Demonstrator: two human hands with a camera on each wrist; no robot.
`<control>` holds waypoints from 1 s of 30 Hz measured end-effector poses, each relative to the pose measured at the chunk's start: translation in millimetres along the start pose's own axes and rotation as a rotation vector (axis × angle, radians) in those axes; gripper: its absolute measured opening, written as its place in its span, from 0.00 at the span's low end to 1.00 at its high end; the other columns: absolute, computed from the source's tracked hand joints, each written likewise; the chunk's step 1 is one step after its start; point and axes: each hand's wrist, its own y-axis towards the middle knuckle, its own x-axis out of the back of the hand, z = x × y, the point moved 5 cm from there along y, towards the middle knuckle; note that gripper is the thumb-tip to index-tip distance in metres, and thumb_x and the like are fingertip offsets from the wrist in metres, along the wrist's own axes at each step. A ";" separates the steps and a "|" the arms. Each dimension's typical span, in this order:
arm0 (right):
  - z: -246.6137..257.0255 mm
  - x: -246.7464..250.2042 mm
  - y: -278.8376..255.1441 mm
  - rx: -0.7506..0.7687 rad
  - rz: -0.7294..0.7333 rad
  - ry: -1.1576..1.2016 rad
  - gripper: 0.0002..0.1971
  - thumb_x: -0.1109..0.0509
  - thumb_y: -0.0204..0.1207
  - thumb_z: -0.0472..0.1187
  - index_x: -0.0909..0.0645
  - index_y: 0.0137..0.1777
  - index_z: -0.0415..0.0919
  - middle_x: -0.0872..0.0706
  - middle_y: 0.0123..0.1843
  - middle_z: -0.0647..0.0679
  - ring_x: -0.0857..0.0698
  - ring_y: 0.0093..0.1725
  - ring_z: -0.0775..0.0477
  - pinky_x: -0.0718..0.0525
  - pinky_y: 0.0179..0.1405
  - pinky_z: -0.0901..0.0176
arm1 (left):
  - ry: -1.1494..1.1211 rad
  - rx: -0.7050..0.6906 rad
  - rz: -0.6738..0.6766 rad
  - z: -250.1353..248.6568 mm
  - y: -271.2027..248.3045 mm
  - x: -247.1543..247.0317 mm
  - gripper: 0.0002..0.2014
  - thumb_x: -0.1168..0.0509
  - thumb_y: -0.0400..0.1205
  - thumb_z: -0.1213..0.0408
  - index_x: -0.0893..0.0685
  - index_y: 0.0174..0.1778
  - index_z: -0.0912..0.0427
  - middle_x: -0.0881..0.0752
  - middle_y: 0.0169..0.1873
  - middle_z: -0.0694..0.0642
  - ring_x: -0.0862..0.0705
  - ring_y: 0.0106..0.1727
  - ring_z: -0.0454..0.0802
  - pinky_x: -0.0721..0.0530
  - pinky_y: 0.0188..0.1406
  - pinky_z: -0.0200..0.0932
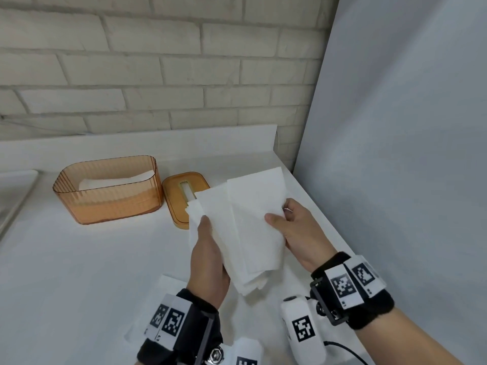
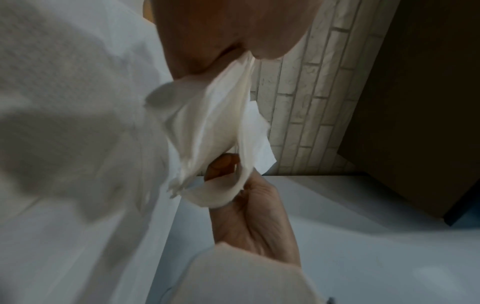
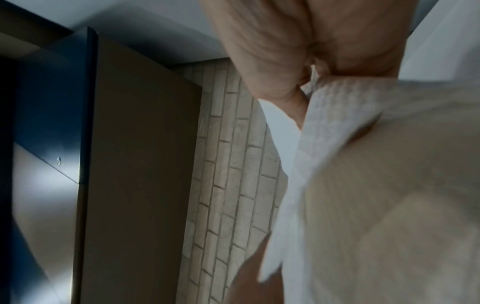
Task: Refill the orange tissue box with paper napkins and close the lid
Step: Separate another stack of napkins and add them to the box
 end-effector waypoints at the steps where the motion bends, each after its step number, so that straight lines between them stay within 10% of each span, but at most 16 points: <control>1: 1.0 -1.3 -1.6 0.016 -0.008 -0.038 0.10 0.32 0.76 0.30 0.27 0.53 0.25 0.15 0.48 0.38 0.17 0.47 0.45 0.19 0.51 0.47 | 0.017 -0.004 0.021 -0.8 -1.3 -1.9 0.19 0.50 0.88 0.48 0.19 0.63 0.53 0.08 0.49 0.50 0.09 0.50 0.47 0.17 0.46 0.46; 8: 31.8 5.4 2.7 0.141 -0.038 -0.306 0.21 0.30 0.75 0.47 0.25 0.53 0.25 0.16 0.54 0.31 0.15 0.49 0.37 0.17 0.56 0.44 | 0.165 -0.036 -0.002 -9.9 2.2 4.0 0.15 0.45 0.88 0.58 0.21 0.69 0.53 0.11 0.56 0.51 0.12 0.57 0.51 0.16 0.51 0.47; 12: 56.0 2.5 -3.1 0.130 0.152 0.034 0.09 0.31 0.75 0.40 0.19 0.54 0.41 0.09 0.50 0.51 0.11 0.51 0.52 0.13 0.51 0.61 | 0.194 0.035 -0.004 -8.3 4.8 10.3 0.16 0.46 0.88 0.58 0.22 0.70 0.55 0.12 0.60 0.54 0.14 0.61 0.55 0.19 0.62 0.54; 15: 51.7 -11.8 -9.5 0.057 0.292 0.154 0.17 0.29 0.68 0.41 0.21 0.57 0.42 0.09 0.50 0.49 0.10 0.49 0.49 0.12 0.48 0.58 | 0.210 0.061 0.021 -2.9 6.3 8.3 0.18 0.46 0.88 0.57 0.22 0.71 0.55 0.13 0.63 0.54 0.15 0.63 0.54 0.21 0.67 0.58; 19: 25.3 -14.8 -6.1 0.093 0.083 -0.191 0.12 0.27 0.74 0.39 0.25 0.53 0.40 0.11 0.52 0.45 0.11 0.49 0.45 0.14 0.48 0.57 | 0.096 0.081 0.086 -1.8 -4.3 -4.1 0.24 0.52 0.87 0.45 0.20 0.68 0.53 0.12 0.60 0.56 0.13 0.61 0.54 0.18 0.60 0.54; 23: 10.7 -19.0 -12.1 0.145 0.028 -0.342 0.11 0.27 0.75 0.42 0.27 0.51 0.46 0.16 0.47 0.56 0.16 0.46 0.56 0.22 0.37 0.77 | 0.076 0.057 0.072 0.1 -10.4 -4.2 0.25 0.49 0.84 0.42 0.18 0.66 0.54 0.11 0.58 0.58 0.13 0.60 0.56 0.18 0.61 0.56; 30: -2.5 -29.7 -14.2 0.071 0.168 -0.565 0.28 0.44 0.83 0.53 0.41 0.78 0.42 0.34 0.74 0.49 0.32 0.75 0.49 0.33 0.76 0.54 | 0.257 0.035 0.020 0.4 -11.6 -0.4 0.14 0.40 0.86 0.60 0.19 0.67 0.56 0.11 0.57 0.56 0.12 0.58 0.56 0.16 0.60 0.56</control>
